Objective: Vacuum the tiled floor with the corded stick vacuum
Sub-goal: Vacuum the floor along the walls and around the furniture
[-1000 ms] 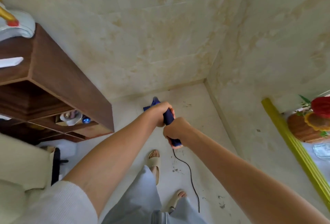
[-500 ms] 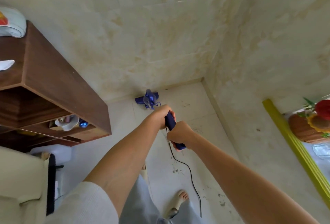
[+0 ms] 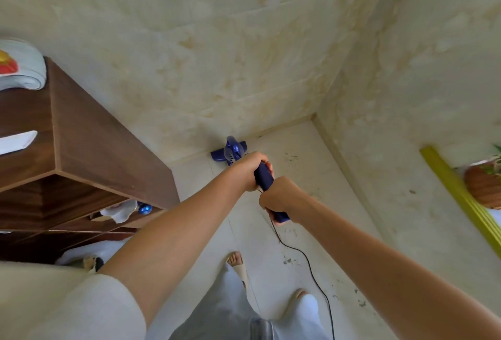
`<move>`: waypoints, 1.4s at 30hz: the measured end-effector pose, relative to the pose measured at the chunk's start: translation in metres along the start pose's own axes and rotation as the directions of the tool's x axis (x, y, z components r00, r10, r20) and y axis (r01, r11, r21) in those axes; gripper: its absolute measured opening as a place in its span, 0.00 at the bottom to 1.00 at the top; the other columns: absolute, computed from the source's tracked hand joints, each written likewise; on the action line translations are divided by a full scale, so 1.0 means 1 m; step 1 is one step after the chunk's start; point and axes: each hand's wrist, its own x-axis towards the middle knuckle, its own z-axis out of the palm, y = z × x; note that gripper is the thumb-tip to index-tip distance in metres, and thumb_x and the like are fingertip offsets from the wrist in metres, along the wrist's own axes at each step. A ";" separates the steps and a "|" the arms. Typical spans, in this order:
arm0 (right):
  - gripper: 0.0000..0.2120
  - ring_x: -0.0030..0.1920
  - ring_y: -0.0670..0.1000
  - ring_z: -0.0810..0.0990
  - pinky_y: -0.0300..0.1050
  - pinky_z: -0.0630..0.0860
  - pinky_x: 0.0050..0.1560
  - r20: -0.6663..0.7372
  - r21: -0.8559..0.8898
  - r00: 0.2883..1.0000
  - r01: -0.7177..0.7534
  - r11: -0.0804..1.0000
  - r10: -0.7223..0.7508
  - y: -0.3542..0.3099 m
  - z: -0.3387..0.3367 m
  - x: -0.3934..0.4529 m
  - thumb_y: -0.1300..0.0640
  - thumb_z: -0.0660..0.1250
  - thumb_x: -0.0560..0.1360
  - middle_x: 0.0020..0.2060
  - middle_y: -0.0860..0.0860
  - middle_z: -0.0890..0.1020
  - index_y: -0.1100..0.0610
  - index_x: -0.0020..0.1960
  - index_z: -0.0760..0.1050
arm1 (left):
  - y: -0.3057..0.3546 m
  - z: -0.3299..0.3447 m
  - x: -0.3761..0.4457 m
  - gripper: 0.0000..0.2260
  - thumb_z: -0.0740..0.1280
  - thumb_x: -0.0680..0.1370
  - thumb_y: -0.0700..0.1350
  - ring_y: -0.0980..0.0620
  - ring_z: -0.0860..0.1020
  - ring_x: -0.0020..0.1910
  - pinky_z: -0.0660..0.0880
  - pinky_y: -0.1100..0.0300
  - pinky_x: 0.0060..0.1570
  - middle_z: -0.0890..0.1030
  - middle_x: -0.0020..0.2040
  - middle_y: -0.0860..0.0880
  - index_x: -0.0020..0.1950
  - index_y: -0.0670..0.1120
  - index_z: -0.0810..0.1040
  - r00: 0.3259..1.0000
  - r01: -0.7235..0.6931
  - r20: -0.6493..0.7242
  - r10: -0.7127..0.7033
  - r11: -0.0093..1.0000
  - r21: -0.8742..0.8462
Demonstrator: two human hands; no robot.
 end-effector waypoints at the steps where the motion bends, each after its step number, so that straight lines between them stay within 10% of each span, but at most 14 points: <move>1: 0.07 0.14 0.49 0.67 0.30 0.63 0.17 -0.006 0.008 1.000 -0.009 1.000 0.009 -0.003 0.000 0.003 0.70 0.56 0.74 0.26 0.54 0.69 0.60 0.40 0.64 | 0.003 0.000 0.000 0.13 0.57 0.78 0.38 0.49 0.71 0.32 0.69 0.61 0.37 0.72 0.30 0.43 0.32 0.41 0.67 1.000 -0.009 0.001 0.009 1.000 0.002; 23: 0.06 0.25 0.53 0.70 0.43 0.69 0.28 -0.017 -0.053 1.000 -0.012 0.998 0.012 0.027 0.013 0.011 0.69 0.61 0.71 0.30 0.59 0.73 0.62 0.45 0.68 | -0.019 0.004 -0.003 0.12 0.54 0.79 0.38 0.50 0.67 0.30 0.66 0.62 0.28 0.67 0.32 0.45 0.36 0.44 0.64 0.998 0.025 0.056 -0.019 0.995 -0.100; 42: 0.12 0.21 0.48 0.63 0.32 0.59 0.22 0.121 0.027 0.993 -0.007 1.000 0.004 0.106 0.079 -0.073 0.71 0.54 0.73 0.26 0.52 0.64 0.58 0.36 0.60 | -0.148 -0.014 -0.079 0.14 0.57 0.78 0.38 0.51 0.72 0.33 0.69 0.63 0.36 0.73 0.23 0.45 0.31 0.41 0.66 0.999 0.009 -0.044 -0.015 0.990 -0.138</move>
